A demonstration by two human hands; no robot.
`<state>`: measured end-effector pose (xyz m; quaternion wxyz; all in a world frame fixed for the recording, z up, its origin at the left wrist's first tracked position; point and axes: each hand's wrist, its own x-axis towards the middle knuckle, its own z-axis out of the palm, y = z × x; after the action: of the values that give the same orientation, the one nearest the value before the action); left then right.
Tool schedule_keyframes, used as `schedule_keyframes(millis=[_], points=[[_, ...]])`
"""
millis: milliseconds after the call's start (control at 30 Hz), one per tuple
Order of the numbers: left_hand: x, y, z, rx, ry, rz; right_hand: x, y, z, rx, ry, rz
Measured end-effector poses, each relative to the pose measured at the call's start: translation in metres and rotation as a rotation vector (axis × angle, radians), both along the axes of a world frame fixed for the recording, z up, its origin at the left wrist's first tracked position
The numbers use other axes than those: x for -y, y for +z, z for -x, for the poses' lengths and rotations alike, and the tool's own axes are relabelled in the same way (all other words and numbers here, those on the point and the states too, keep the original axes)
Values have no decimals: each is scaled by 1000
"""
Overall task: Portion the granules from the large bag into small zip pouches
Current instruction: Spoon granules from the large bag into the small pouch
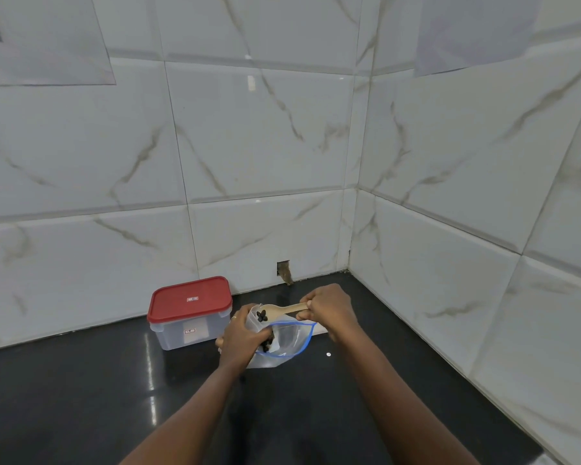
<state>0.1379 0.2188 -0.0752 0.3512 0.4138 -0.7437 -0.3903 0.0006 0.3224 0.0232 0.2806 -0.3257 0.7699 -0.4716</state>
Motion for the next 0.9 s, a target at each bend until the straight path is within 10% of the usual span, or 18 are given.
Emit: schedule_keyframes(millis=[267,900], points=[[1,-1,0,-30,63,-13,3,-5,-23,-488,86,25],[-5,2,0,-40,78,-16,-8,5,-29,-741,252,26]])
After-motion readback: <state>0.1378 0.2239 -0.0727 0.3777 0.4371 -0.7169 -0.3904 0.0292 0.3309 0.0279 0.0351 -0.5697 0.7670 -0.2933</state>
